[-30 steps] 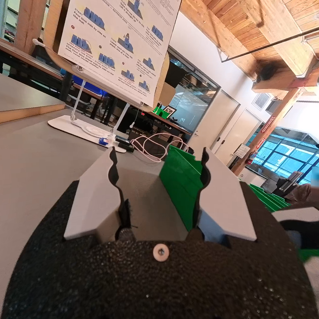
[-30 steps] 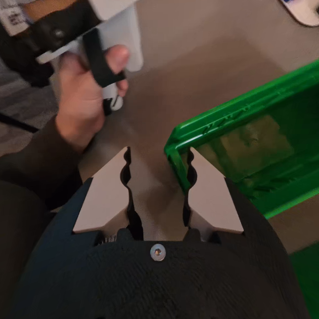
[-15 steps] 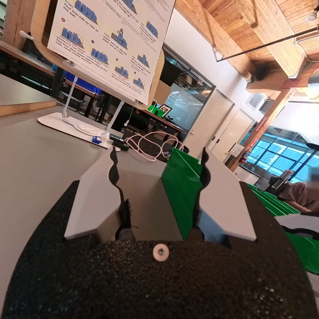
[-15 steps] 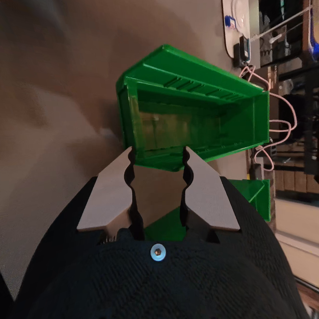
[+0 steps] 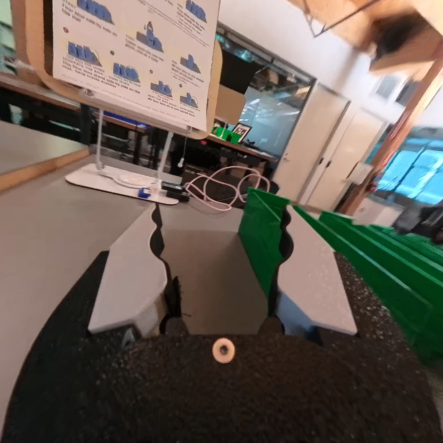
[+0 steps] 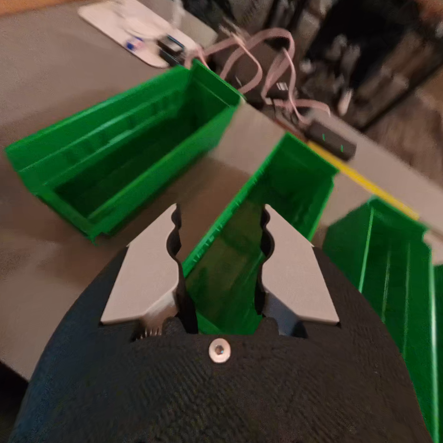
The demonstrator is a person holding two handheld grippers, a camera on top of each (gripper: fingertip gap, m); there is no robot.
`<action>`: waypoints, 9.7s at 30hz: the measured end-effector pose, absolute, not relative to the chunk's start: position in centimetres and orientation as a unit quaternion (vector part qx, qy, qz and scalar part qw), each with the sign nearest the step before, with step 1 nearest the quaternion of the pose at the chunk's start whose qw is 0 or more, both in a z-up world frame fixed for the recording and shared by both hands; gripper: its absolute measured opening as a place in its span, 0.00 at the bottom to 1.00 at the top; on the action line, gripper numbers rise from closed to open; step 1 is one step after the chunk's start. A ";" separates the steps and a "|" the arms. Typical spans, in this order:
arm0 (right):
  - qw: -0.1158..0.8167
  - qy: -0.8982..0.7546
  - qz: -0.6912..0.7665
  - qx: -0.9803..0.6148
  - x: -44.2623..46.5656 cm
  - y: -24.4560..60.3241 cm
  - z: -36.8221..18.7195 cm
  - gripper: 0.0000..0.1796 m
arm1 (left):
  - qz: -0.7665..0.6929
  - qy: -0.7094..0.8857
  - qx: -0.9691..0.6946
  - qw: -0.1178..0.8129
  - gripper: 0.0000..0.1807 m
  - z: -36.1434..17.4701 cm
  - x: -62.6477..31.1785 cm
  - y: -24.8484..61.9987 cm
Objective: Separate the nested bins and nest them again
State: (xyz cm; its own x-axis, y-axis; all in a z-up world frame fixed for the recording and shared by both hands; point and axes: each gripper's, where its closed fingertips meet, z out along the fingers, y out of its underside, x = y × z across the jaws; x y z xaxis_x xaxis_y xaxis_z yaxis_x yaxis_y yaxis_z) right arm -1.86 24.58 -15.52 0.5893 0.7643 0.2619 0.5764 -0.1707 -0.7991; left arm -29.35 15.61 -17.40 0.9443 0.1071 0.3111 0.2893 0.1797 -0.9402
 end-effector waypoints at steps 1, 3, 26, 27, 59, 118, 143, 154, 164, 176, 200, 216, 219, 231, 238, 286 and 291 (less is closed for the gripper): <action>0.447 -0.407 0.103 -0.790 -0.4 25.6 -16.0 0.40 | -0.032 -0.147 -0.645 0.750 0.57 -17.3 -29.3 15.6; 0.406 -0.363 0.081 -0.835 2.3 27.1 -17.6 0.44 | 0.011 -0.133 -0.652 0.747 0.60 -17.1 -29.1 15.7; 0.144 -0.459 0.027 -0.876 2.7 36.4 -21.5 0.01 | -0.075 -0.104 -0.699 0.704 0.51 -19.4 -26.7 17.6; 0.144 -0.460 0.028 -0.876 2.3 36.5 -20.5 0.01 | -0.076 -0.101 -0.707 0.696 0.51 -19.8 -26.6 17.7; 0.043 -0.358 0.240 -0.901 -8.7 32.8 -16.4 0.01 | -0.165 0.152 -0.717 0.660 0.69 -20.2 -12.8 19.7; 0.345 -0.659 -0.243 -0.623 25.1 26.0 -23.9 0.44 | -0.224 0.091 -0.707 0.664 0.59 -20.1 -13.8 20.0; 0.291 -0.714 -0.325 -0.548 22.5 26.5 -25.8 0.14 | -0.238 0.085 -0.703 0.665 0.59 -20.0 -13.9 19.9; 0.382 -0.712 -0.270 -0.524 12.3 23.6 -14.8 0.14 | -0.247 0.080 -0.700 0.665 0.58 -19.8 -14.0 19.9; 0.345 -0.789 -0.186 -0.473 2.4 20.2 -13.5 0.14 | -0.257 0.072 -0.693 0.670 0.58 -19.6 -14.5 19.7; 0.293 -0.813 -0.196 -0.463 0.4 21.4 -16.7 0.14 | -0.278 0.052 -0.680 0.676 0.57 -19.1 -15.3 19.4; 0.280 -0.831 -0.223 -0.425 -0.5 22.5 -21.0 0.25 | -0.289 0.048 -0.682 0.670 0.57 -19.2 -15.2 19.4; 0.378 -0.801 -0.144 -0.442 0.2 21.1 -19.8 0.16 | -0.291 0.046 -0.685 0.666 0.57 -19.5 -15.0 19.6; 0.384 -0.797 -0.132 -0.447 -0.1 20.9 -19.8 0.16 | -0.291 0.046 -0.685 0.666 0.57 -19.5 -15.0 19.6; 0.475 -0.760 -0.136 -0.422 -4.1 20.6 -19.5 0.15 | -0.312 0.064 -0.682 0.658 0.55 -19.4 -14.2 19.3; 0.485 -0.752 -0.132 -0.426 -5.2 20.9 -19.5 0.15 | -0.391 0.126 -0.685 0.602 0.53 -19.9 -10.8 18.0; 0.455 -0.785 -0.084 -0.411 -8.2 21.6 -19.3 0.16 | -0.422 0.168 -0.775 0.440 0.40 -25.5 -6.8 17.3; 0.463 -0.784 -0.112 -0.397 -8.2 21.8 -20.1 0.16 | -0.421 0.169 -0.775 0.439 0.40 -25.6 -6.8 17.2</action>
State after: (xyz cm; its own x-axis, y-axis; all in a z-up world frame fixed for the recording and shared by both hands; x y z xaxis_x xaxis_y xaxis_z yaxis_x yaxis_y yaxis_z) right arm -8.24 21.77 -20.07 -0.2548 0.5198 0.8154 0.7268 0.6592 -0.1930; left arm -6.77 17.24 -25.59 0.5877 -0.6319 0.5052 0.1079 -0.5577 -0.8230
